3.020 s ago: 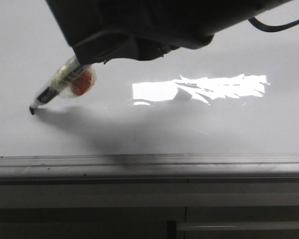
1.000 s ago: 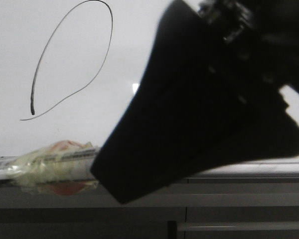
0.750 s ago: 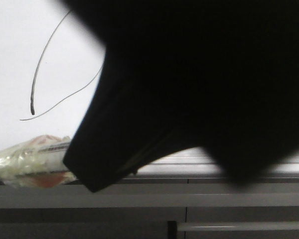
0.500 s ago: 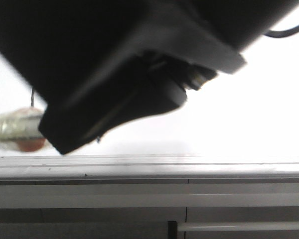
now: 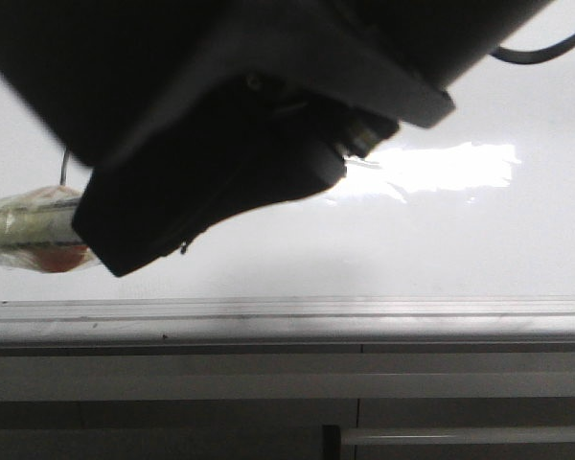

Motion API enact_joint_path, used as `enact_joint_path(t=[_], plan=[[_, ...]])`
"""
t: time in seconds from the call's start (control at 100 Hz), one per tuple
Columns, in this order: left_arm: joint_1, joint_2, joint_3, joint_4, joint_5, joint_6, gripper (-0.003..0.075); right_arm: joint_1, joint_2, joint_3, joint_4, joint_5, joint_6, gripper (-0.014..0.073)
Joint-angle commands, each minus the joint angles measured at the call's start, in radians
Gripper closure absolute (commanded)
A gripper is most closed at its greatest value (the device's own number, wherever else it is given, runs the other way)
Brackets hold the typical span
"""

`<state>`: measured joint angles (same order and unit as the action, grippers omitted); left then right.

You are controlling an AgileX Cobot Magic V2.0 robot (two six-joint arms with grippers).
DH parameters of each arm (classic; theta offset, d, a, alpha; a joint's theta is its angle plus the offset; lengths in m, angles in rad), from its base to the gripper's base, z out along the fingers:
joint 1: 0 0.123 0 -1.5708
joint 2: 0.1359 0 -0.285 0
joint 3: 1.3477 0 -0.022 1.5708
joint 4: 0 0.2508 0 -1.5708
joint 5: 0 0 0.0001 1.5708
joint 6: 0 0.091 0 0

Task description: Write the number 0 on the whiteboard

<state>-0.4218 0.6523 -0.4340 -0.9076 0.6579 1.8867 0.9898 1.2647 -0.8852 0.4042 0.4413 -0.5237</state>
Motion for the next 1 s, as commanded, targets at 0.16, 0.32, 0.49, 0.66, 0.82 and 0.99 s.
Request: enact_joint_path(t=[0.16, 0.32, 0.49, 0.66, 0.82, 0.99], plan=[[-0.008, 0.09, -0.028, -0.234, -0.046, 0.194, 0.0437, 0.0, -0.022, -0.035, 0.009, -0.058, 0.001, 0.0662], [-0.033, 0.153, -0.028, -0.244, -0.046, 0.216, 0.0437, 0.0, -0.022, -0.035, 0.009, -0.064, 0.001, 0.0662], [-0.046, 0.155, -0.028, -0.242, -0.057, 0.216, 0.0449, 0.0, -0.022, -0.035, 0.011, -0.076, 0.001, 0.0662], [-0.046, 0.155, -0.028, -0.242, -0.057, 0.216, 0.0593, 0.0, -0.022, -0.035, 0.011, -0.078, 0.001, 0.0662], [-0.046, 0.155, -0.028, -0.24, -0.057, 0.216, 0.074, 0.0, -0.022, -0.035, 0.011, -0.079, 0.001, 0.0662], [-0.046, 0.155, -0.028, -0.24, -0.044, 0.216, 0.074, 0.0, -0.022, -0.035, 0.011, -0.089, 0.001, 0.0662]])
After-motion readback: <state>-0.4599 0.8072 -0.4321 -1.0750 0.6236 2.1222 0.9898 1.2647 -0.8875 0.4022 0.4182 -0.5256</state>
